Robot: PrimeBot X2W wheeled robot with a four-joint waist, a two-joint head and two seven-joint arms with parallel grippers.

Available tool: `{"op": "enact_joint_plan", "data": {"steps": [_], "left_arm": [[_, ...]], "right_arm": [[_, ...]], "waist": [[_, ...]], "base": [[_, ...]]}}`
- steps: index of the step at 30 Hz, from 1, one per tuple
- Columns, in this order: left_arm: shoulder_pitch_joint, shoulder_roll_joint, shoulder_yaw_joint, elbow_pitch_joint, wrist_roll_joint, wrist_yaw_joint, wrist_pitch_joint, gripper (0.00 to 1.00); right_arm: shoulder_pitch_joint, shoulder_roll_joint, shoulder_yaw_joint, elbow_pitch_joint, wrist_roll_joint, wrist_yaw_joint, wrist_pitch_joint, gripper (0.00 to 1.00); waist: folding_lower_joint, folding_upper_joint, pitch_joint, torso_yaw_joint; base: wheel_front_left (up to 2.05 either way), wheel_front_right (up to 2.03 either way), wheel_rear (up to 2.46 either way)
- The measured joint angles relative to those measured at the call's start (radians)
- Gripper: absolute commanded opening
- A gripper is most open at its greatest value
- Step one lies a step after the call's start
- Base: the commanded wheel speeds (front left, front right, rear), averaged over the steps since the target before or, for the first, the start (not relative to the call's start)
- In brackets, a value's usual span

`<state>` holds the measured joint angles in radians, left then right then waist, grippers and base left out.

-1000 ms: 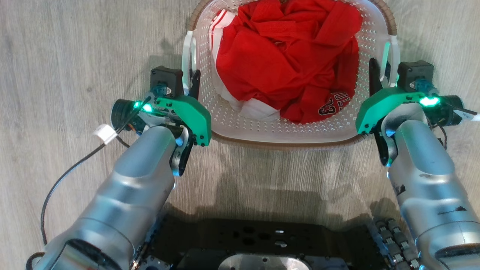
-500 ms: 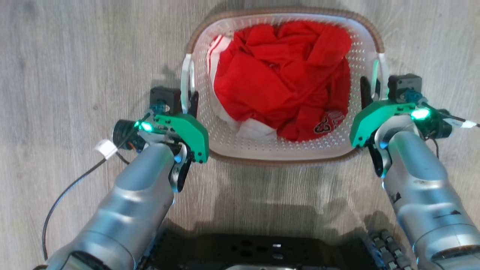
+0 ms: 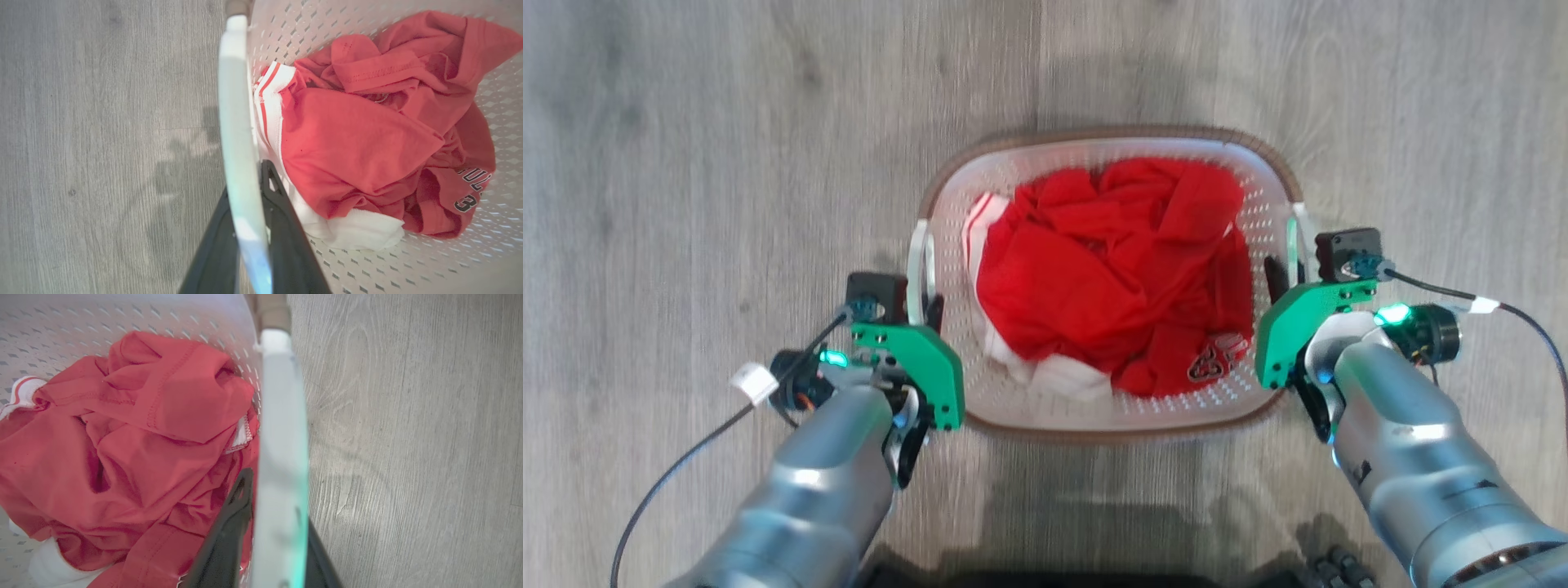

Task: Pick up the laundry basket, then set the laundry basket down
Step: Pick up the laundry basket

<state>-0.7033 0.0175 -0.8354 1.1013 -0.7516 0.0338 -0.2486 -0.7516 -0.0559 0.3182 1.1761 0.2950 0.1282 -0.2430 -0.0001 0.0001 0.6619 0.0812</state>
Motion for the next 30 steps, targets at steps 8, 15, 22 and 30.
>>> {"op": "enact_joint_plan", "data": {"steps": [8, 15, 22, 30], "left_arm": [[0.050, -0.001, -0.069, 0.045, -0.067, -0.007, 0.026, 0.00], [0.124, 0.000, -0.123, 0.055, -0.122, -0.007, 0.051, 0.00], [0.185, 0.000, -0.159, 0.077, -0.162, -0.007, 0.078, 0.00], [0.245, 0.000, -0.189, 0.098, -0.194, -0.008, 0.099, 0.00]], "right_arm": [[0.046, 0.005, 0.107, 0.033, 0.109, 0.000, 0.063, 0.00], [0.124, 0.007, 0.180, 0.044, 0.198, 0.000, 0.132, 0.00], [0.194, 0.011, 0.249, 0.043, 0.268, 0.000, 0.174, 0.00], [0.265, 0.012, 0.318, 0.042, 0.336, 0.000, 0.202, 0.00]], "waist": [[0.0000, 0.0000, -0.110, -0.014], [0.0000, 0.0000, -0.212, -0.021], [0.0000, 0.0000, -0.313, -0.029], [0.0000, 0.0000, -0.421, -0.041]], "base": [[0.00, 0.00, 0.00], [0.00, 0.00, 0.00], [0.00, 0.00, 0.00], [0.00, 0.00, 0.00]]}}
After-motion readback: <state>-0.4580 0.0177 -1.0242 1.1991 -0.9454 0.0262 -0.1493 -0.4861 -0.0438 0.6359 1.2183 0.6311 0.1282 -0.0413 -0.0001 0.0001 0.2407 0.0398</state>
